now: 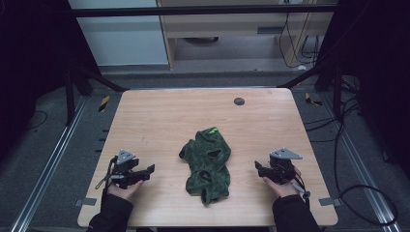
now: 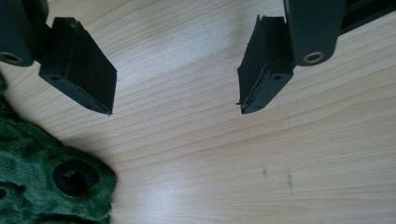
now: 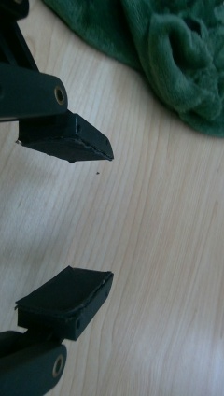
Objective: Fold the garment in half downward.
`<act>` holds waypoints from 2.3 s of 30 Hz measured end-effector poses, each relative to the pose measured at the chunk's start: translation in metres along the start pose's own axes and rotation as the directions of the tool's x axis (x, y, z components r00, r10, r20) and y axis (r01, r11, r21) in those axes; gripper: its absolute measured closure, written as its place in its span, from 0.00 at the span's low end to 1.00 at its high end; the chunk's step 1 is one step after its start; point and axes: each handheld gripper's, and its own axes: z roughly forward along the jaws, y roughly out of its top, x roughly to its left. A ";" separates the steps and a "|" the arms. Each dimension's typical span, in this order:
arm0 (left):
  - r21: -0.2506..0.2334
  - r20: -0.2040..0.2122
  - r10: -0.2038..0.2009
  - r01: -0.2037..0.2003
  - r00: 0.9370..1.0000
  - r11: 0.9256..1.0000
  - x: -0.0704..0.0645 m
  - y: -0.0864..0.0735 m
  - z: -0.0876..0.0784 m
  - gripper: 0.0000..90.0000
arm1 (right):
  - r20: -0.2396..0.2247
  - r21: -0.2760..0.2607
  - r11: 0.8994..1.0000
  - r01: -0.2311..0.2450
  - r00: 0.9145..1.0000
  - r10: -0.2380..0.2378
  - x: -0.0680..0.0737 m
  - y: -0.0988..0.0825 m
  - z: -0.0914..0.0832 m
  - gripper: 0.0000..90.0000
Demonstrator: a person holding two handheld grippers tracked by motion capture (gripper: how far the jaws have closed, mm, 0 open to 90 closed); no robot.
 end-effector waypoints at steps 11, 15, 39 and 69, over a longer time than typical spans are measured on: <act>-0.011 0.034 0.007 -0.006 0.999 1.000 -0.010 0.006 0.003 0.33 | -0.090 -0.004 1.000 0.006 0.996 -0.006 0.013 0.007 -0.003 0.44; -0.024 0.042 0.016 -0.015 0.999 1.000 -0.011 0.013 0.003 0.35 | -0.102 -0.017 1.000 0.016 0.995 -0.018 0.018 0.012 -0.003 0.44; -0.065 0.083 0.071 -0.065 0.994 0.996 -0.019 0.069 0.013 0.40 | -0.162 -0.065 0.998 -0.010 0.987 -0.001 0.023 0.056 0.004 0.53; -0.030 0.128 0.114 -0.111 0.985 0.993 -0.043 0.101 0.062 0.43 | -0.187 -0.038 0.999 0.038 0.981 -0.044 0.041 0.090 0.044 0.60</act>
